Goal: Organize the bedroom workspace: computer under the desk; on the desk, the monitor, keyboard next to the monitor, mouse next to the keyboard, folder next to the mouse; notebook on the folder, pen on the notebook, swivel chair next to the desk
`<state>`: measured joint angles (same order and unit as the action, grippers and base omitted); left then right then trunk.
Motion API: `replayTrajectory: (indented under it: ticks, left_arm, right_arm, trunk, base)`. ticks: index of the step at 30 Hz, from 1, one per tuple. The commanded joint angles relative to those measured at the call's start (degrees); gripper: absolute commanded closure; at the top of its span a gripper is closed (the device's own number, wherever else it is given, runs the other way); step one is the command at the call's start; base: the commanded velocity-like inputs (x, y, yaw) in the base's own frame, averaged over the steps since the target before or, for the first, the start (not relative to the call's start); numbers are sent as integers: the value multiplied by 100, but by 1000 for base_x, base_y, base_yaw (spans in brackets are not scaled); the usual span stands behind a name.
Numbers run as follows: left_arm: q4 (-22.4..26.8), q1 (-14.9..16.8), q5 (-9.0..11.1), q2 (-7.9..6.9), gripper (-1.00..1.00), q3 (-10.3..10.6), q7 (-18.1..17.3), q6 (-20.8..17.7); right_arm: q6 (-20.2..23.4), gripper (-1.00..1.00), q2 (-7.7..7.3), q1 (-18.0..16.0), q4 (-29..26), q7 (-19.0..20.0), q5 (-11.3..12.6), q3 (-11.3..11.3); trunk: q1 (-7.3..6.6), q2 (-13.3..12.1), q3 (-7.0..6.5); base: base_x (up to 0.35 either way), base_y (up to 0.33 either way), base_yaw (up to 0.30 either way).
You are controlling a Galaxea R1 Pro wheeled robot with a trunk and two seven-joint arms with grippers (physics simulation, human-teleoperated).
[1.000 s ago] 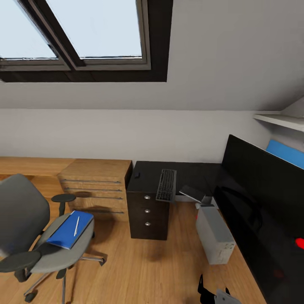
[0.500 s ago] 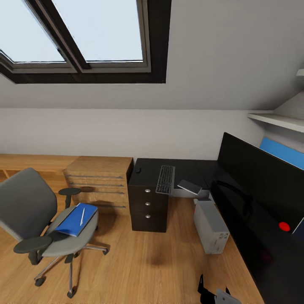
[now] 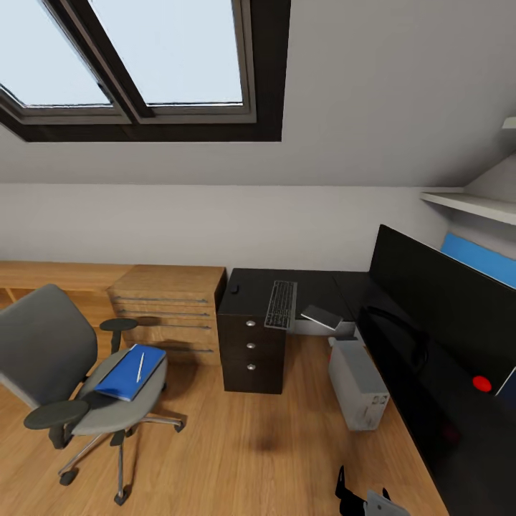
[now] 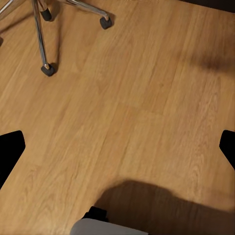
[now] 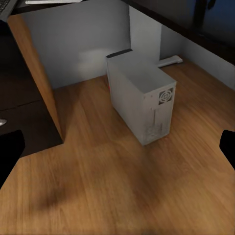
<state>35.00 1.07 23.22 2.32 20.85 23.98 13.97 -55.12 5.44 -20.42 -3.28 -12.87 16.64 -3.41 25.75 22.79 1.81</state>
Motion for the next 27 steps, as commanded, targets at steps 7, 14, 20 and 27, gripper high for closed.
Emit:
replayTrajectory:
  ticks: [7,14,20,27]
  left_arm:
    - [-225,7,59,-2,-100,64,-9,44]
    - [-253,7,52,32,-100,68,-12,45]
    - [-248,7,44,34,-100,68,-2,48]
    - [-150,7,49,-107,-100,38,26,45]
  right_arm:
    - [643,-100,-16,-36,-908,71,82,12]
    - [6064,-100,-55,-52,-5005,-714,205,370]
    - [8360,-100,-58,-102,-6559,-955,1070,1187]
    - [8929,-100,-199,139,-7852,-1024,1584,1440]
  trunk:
    - [4,13,13]
    - [4,13,13]
    - [4,13,13]
    - [4,13,13]
  base:
    - [0,0,0]
    - [0,0,0]
    - [0,0,0]
    - [0,0,0]
